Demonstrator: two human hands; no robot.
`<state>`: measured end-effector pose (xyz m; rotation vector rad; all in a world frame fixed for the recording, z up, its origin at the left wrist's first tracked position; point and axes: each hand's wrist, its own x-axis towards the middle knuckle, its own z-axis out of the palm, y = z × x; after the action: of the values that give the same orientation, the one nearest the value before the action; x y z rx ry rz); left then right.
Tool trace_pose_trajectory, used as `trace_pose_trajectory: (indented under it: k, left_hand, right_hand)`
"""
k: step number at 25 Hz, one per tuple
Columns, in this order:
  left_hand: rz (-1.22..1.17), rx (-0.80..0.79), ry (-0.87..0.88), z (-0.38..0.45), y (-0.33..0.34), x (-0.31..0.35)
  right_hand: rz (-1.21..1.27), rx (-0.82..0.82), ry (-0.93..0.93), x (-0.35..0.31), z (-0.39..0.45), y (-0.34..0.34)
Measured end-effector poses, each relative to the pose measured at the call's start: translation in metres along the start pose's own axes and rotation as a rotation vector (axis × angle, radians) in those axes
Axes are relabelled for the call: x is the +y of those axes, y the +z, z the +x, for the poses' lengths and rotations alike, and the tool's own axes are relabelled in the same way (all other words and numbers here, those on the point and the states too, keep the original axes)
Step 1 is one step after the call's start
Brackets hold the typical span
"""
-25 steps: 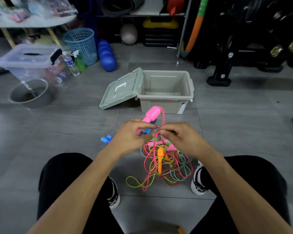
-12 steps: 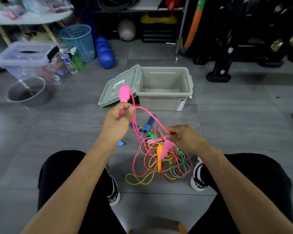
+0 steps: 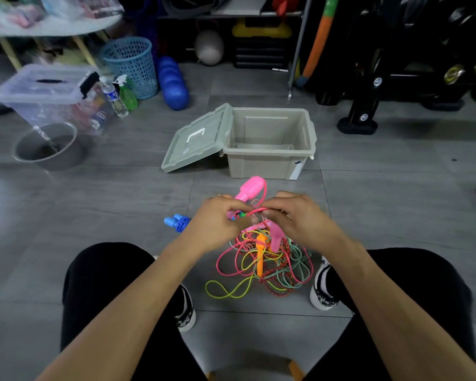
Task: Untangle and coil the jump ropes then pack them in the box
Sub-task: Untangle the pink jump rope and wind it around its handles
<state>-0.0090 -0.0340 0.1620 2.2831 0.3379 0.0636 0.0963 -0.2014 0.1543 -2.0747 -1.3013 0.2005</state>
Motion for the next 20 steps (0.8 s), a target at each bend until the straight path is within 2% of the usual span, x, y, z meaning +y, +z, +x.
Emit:
trace_pose_trajectory:
  k: [3,6,8,11,16,20]
  left_hand:
    - [-0.113,0.069,-0.021,0.002,0.001,0.006]
    - [-0.259,0.14,-0.032,0.004,-0.009,0.009]
    - [-0.297,0.137,-0.03,0.002,-0.013,0.011]
    - [-0.381,0.13,-0.058,0.0,-0.016,0.013]
    - [-0.256,0.112,-0.18,0.002,-0.013,0.0]
    - [-0.173,0.036,-0.028,-0.001,0.0,-0.001]
  right_hand:
    - [0.064,0.017,0.117,0.001,0.0,-0.004]
    - [0.151,-0.063,0.253,0.004,-0.002,-0.003]
    - [0.185,-0.095,0.288,0.001,-0.002,0.0]
    - [0.322,-0.049,0.346,-0.007,0.0,0.001]
    - [0.656,0.112,0.568,-0.009,0.003,-0.006]
    - [0.88,0.129,0.682,-0.008,0.002,-0.011]
